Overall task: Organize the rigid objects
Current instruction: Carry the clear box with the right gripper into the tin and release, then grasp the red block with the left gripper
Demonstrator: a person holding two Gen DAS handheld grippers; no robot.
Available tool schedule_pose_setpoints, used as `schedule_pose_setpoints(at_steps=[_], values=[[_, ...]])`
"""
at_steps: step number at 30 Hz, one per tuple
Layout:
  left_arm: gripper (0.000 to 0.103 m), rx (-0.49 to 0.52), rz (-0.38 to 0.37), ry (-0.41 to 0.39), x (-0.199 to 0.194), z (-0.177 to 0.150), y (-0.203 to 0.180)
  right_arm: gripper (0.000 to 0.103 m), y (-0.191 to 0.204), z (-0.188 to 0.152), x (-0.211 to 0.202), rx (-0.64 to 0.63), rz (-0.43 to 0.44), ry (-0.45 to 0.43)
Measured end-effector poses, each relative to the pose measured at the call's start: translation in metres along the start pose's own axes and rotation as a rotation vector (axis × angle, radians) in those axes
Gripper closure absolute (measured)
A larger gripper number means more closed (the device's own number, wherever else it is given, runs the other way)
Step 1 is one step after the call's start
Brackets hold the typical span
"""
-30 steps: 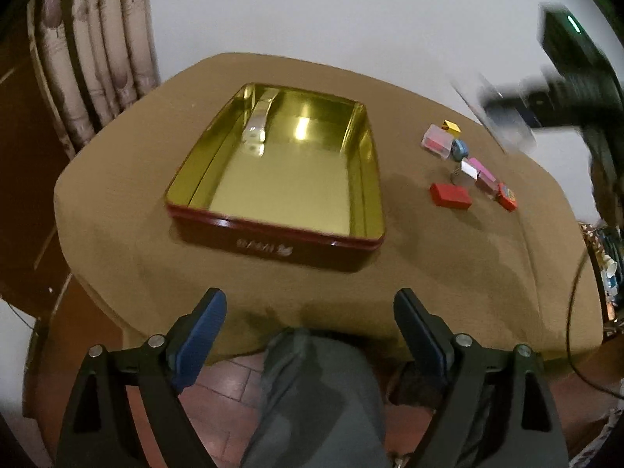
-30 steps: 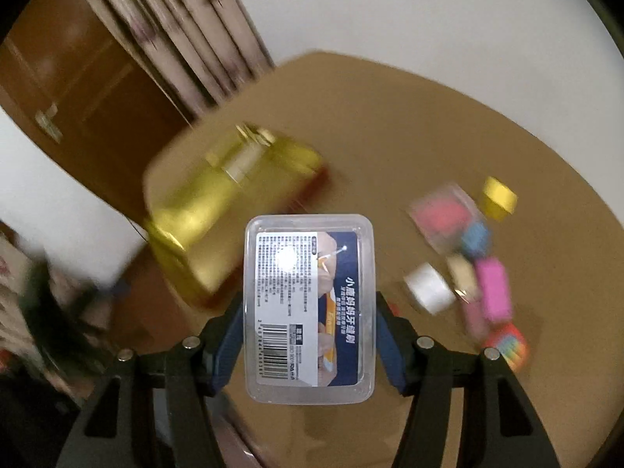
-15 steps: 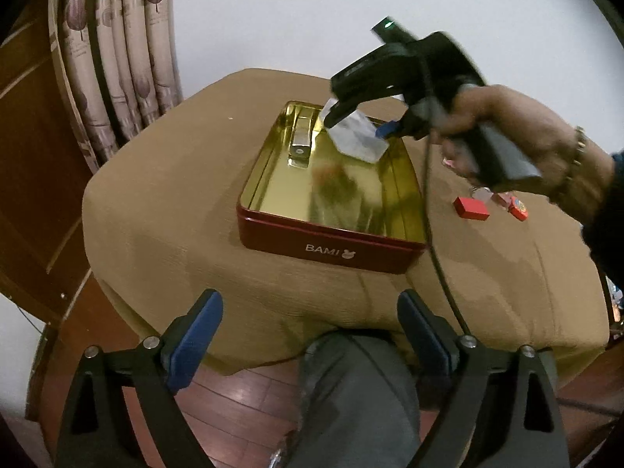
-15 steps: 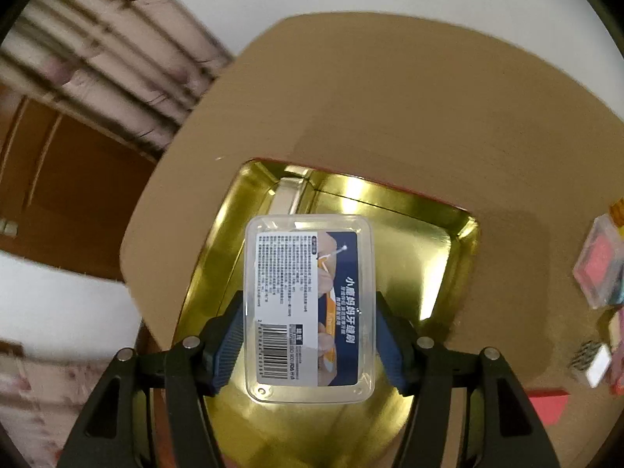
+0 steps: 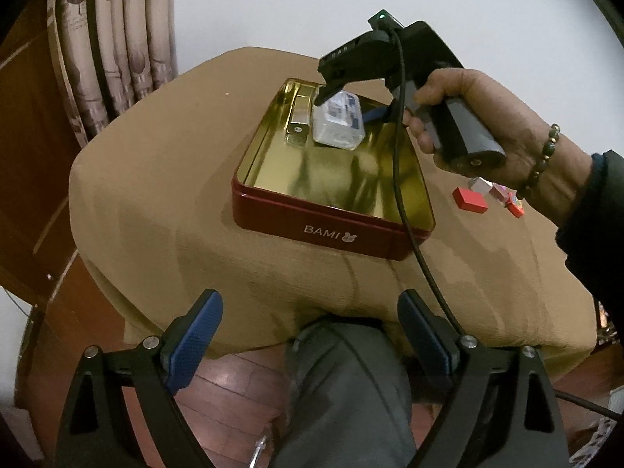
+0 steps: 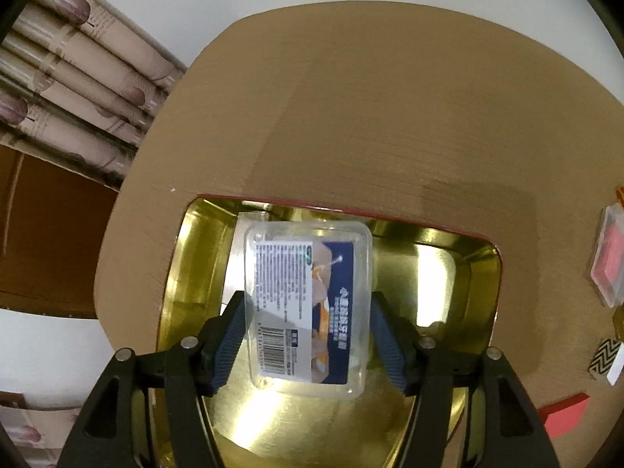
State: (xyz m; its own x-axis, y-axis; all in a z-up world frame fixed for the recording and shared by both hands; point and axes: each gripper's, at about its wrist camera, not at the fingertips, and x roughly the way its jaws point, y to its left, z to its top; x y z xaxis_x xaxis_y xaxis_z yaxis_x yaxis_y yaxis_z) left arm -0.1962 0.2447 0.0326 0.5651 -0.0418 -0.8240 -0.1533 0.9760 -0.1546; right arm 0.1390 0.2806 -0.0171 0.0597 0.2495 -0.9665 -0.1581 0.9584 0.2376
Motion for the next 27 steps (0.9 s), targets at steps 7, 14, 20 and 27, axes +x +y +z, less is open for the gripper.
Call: schedule_pose_setpoints(at_steps=[7,14,20,27], values=[[0.014,0.128,0.099,-0.073,-0.005,-0.008,-0.020,0.039,0.006,-0.039,-0.053,0.004,0.077,-0.164],[0.014,0.217,0.066,-0.116,-0.014,-0.014,-0.043,0.039,-0.055,-0.143,-0.144,-0.010,-0.023,-0.497],[0.012,0.296,-0.007,-0.125,-0.017,-0.005,-0.089,0.038,-0.178,-0.231,-0.171,0.087,-0.445,-0.586],[0.007,0.488,-0.077,-0.146,0.015,0.030,-0.167,0.038,-0.229,-0.297,-0.170,0.244,-0.489,-0.592]])
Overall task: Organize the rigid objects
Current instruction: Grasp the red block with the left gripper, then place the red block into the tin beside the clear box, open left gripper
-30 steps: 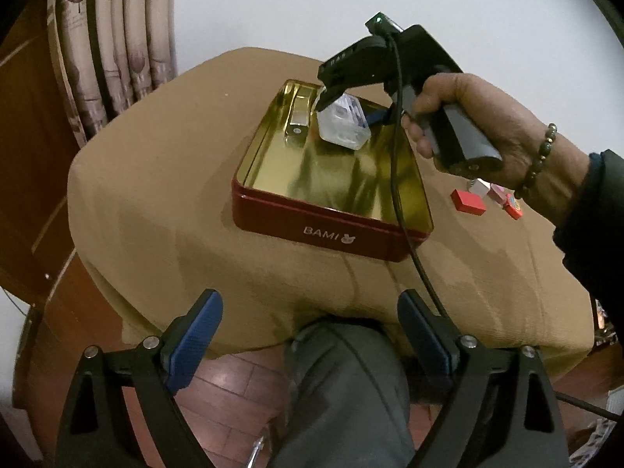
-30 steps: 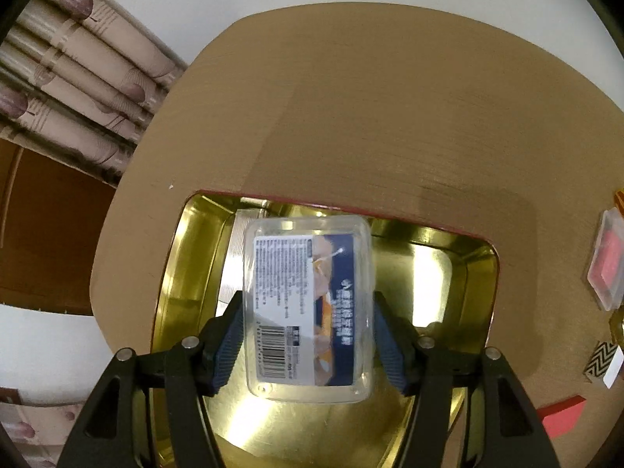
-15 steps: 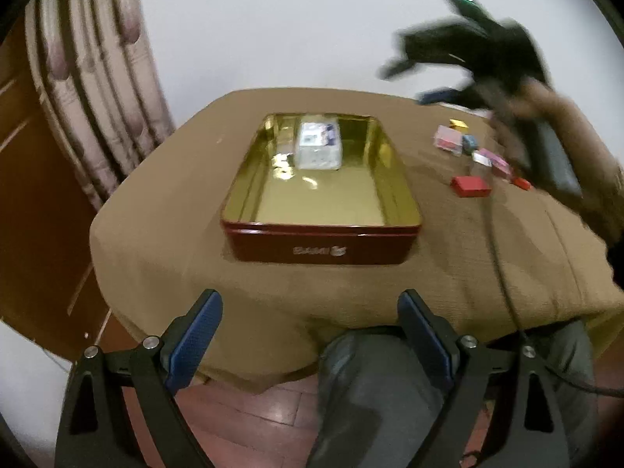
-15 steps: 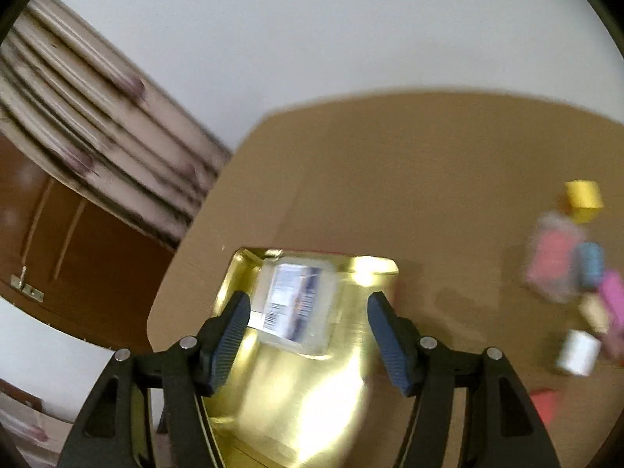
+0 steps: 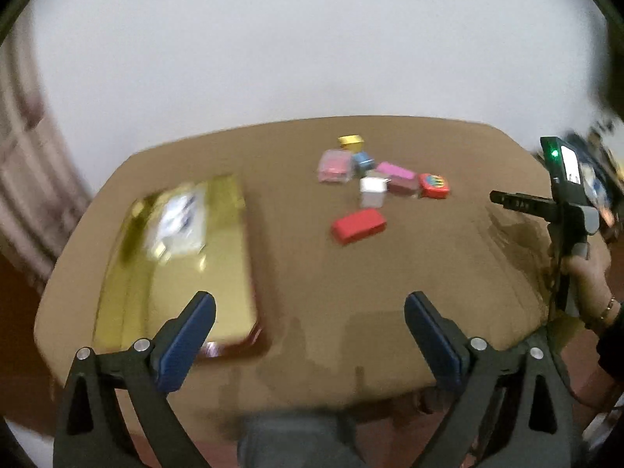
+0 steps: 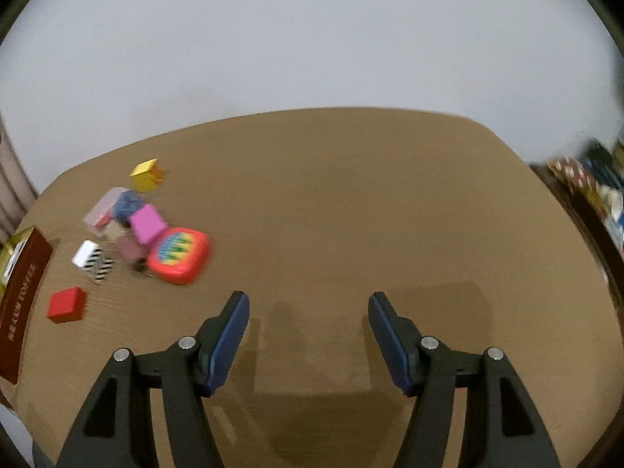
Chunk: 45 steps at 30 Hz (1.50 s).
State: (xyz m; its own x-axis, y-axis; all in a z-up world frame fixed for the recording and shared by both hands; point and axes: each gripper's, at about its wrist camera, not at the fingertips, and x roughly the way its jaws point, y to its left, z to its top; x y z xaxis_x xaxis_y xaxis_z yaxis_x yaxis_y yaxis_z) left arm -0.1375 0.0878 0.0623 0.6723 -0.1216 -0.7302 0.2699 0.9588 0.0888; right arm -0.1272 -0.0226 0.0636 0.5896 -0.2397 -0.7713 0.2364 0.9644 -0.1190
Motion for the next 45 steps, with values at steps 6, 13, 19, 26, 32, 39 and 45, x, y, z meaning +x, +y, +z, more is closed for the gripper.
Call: schedule_pose_setpoints(at_steps=[6,13,19,26,32,39,45], values=[[0.007,0.375,-0.114,0.034,0.055,0.049,-0.047,0.038,0.038,-0.032,-0.026,0.037,0.074,0.001],[0.007,0.587,-0.248,0.238,0.127,0.080,-0.072,0.037,0.037,-0.059,-0.070,0.079,0.178,-0.012],[0.010,0.653,-0.231,0.339,0.170,0.088,-0.065,0.036,0.060,-0.074,-0.086,0.087,0.208,-0.020],[0.042,0.626,-0.247,0.446,0.209,0.088,-0.055,0.036,0.039,-0.073,-0.095,0.077,0.226,0.001],[0.064,0.545,-0.334,0.488,0.219,0.093,-0.042,0.036,0.037,-0.077,-0.100,0.079,0.234,0.005],[0.077,0.420,-0.213,0.391,0.193,0.085,-0.051,0.036,0.043,-0.073,-0.099,0.083,0.234,0.009],[0.077,0.099,-0.175,0.251,0.119,0.102,-0.020,0.036,0.052,-0.080,-0.104,0.085,0.234,0.017]])
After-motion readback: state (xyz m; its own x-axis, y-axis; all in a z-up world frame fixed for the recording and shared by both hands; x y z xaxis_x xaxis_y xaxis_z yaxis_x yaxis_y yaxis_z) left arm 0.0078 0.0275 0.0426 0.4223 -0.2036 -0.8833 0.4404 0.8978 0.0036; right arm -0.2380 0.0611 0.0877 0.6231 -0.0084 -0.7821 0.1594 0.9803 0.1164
